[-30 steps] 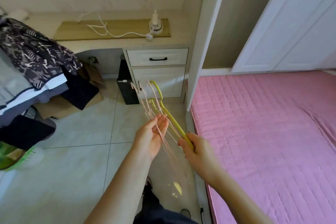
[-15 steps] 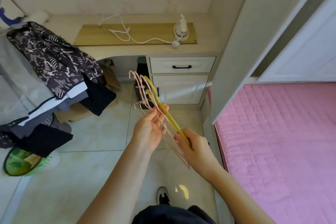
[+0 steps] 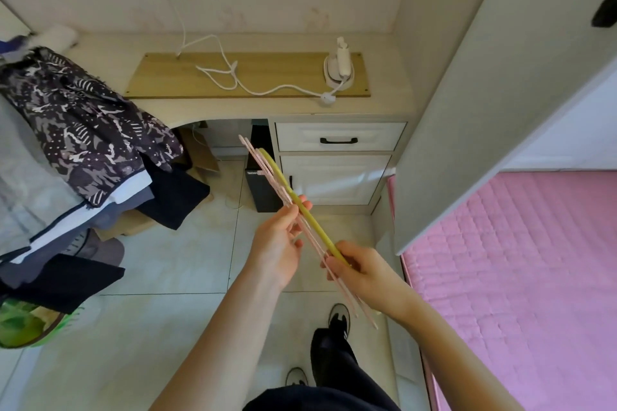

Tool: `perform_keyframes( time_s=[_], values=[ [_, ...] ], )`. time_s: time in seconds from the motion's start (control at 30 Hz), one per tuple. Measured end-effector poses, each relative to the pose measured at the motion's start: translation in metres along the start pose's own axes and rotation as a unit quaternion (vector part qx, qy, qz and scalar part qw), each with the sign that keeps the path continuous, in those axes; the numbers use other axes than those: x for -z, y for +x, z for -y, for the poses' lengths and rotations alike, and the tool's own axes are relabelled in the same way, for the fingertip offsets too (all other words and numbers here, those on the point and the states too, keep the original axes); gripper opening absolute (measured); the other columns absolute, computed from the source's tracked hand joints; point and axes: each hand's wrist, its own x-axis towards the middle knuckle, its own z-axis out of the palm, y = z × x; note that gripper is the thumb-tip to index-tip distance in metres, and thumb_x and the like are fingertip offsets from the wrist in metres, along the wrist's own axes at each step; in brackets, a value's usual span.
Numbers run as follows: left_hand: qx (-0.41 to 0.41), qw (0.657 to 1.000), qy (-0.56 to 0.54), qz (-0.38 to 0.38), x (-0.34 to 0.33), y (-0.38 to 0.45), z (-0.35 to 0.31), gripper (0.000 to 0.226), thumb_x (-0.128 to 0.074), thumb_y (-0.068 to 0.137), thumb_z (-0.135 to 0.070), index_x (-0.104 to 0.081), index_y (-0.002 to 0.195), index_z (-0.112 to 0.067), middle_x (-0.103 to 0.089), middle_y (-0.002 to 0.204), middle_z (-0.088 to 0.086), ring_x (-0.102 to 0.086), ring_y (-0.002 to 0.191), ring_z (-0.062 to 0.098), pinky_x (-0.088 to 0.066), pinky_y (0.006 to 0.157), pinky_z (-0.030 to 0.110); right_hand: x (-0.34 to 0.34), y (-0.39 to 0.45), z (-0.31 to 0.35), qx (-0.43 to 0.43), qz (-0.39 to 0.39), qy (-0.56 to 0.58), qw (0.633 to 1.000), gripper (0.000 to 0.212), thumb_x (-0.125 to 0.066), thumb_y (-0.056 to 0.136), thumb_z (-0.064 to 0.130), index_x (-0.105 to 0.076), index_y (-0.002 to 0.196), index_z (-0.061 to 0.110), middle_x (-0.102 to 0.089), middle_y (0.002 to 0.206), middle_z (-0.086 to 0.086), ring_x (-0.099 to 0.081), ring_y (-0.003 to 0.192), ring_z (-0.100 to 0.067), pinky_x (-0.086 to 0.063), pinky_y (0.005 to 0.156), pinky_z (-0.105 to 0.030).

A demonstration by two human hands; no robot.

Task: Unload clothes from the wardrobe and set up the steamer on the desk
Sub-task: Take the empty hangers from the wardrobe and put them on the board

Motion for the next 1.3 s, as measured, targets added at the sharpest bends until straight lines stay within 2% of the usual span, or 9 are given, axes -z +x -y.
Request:
perform_keyframes(
  time_s=[0.1,0.23,0.4,0.57,0.67,0.77,0.87,1.1,1.3],
  values=[
    [-0.031,0.999,-0.004,-0.008,-0.024,0.018,-0.006,0.029,-0.05,0.097,-0.02,-0.064,0.121,-0.012,-0.067,0.104,-0.001,-0.053,0.096,0.013,-0.038,0.08,0.027,0.028,0.03,0.006,-0.025,0.015,0.054,0.998,0.013,-0.054,0.093,0.014,-0.064,0.102,0.013,-0.072,0.089,0.002,-0.067,0.084,-0.009,-0.053,0.079,-0.023],
    [-0.062,0.997,0.02,-0.03,-0.063,0.043,-0.016,0.023,-0.053,0.095,-0.015,-0.067,0.112,-0.011,-0.071,0.099,0.001,-0.057,0.079,0.012,-0.039,0.068,0.028,0.064,0.075,0.025,-0.074,0.019,0.154,0.985,0.021,-0.048,0.098,0.019,-0.064,0.104,0.007,-0.071,0.09,-0.01,-0.07,0.076,-0.018,-0.057,0.071,-0.024],
    [-0.068,0.995,0.07,-0.022,-0.096,0.064,-0.033,0.021,-0.054,0.094,-0.017,-0.072,0.103,-0.014,-0.073,0.099,-0.003,-0.049,0.075,0.01,-0.033,0.077,0.029,0.092,0.115,0.029,-0.069,0.025,0.197,0.978,0.028,-0.041,0.102,0.022,-0.057,0.087,0.004,-0.04,0.057,0.005,-0.034,0.047,-0.009,-0.034,0.046,-0.023],
    [-0.049,0.989,0.126,-0.057,-0.102,0.094,-0.054,0.023,-0.066,0.086,-0.029,-0.074,0.089,-0.008,-0.063,0.084,0.007,-0.05,0.073,0.017,-0.035,0.072,0.031,0.112,0.138,0.022,-0.064,0.04,0.22,0.973,0.025,-0.041,0.102,0.016,-0.054,0.083,0.007,-0.033,0.051,0.009,-0.025,0.047,-0.011,-0.023,0.045,-0.022],
    [-0.122,0.961,0.215,-0.122,-0.102,0.116,-0.062,0.05,-0.078,0.071,-0.042,-0.062,0.103,-0.007,-0.063,0.093,0.009,-0.059,0.077,0.018,-0.044,0.07,0.031,0.123,0.153,0.02,-0.067,0.048,0.22,0.972,0.024,-0.041,0.101,0.015,-0.053,0.081,0.008,-0.031,0.053,0.007,-0.023,0.048,-0.011,-0.022,0.046,-0.022],
    [-0.255,0.897,0.323,-0.16,-0.105,0.133,-0.079,0.069,-0.081,0.063,-0.048,-0.051,0.118,-0.018,-0.055,0.11,0.005,-0.057,0.1,0.02,-0.05,0.085,0.039,0.134,0.172,0.018,-0.068,0.053,0.222,0.971,0.025,-0.042,0.101,0.016,-0.054,0.08,0.009,-0.032,0.054,0.006,-0.024,0.046,-0.009,-0.023,0.045,-0.02],
    [-0.34,0.825,0.431,-0.133,-0.113,0.151,-0.102,0.063,-0.071,0.064,-0.059,-0.059,0.115,-0.024,-0.059,0.113,-0.003,-0.05,0.113,0.018,-0.044,0.095,0.039,0.143,0.193,0.019,-0.07,0.053,0.209,0.974,0.025,-0.043,0.101,0.018,-0.056,0.081,0.01,-0.035,0.054,0.007,-0.028,0.046,-0.008,-0.027,0.044,-0.018],
    [-0.358,0.853,0.378,-0.039,-0.146,0.183,-0.159,0.03,-0.078,0.076,-0.023,-0.066,0.103,-0.024,-0.069,0.096,-0.014,-0.062,0.098,0.005,-0.047,0.089,0.027,0.164,0.242,0.041,-0.087,0.03,0.22,0.971,0.025,-0.043,0.099,0.012,-0.057,0.079,0.01,-0.043,0.056,0.001,-0.033,0.047,-0.011,-0.031,0.047,-0.02],
    [-0.375,0.825,0.417,0.07,-0.17,0.205,-0.207,0.022,-0.079,0.074,-0.026,-0.064,0.09,-0.021,-0.068,0.085,-0.007,-0.063,0.088,0.015,-0.051,0.086,0.039,0.182,0.283,0.062,-0.121,-0.004,0.248,0.961,0.022,-0.038,0.096,0.005,-0.056,0.084,0.006,-0.038,0.055,0.001,-0.031,0.044,-0.009,-0.029,0.042,-0.018]
  ],
)
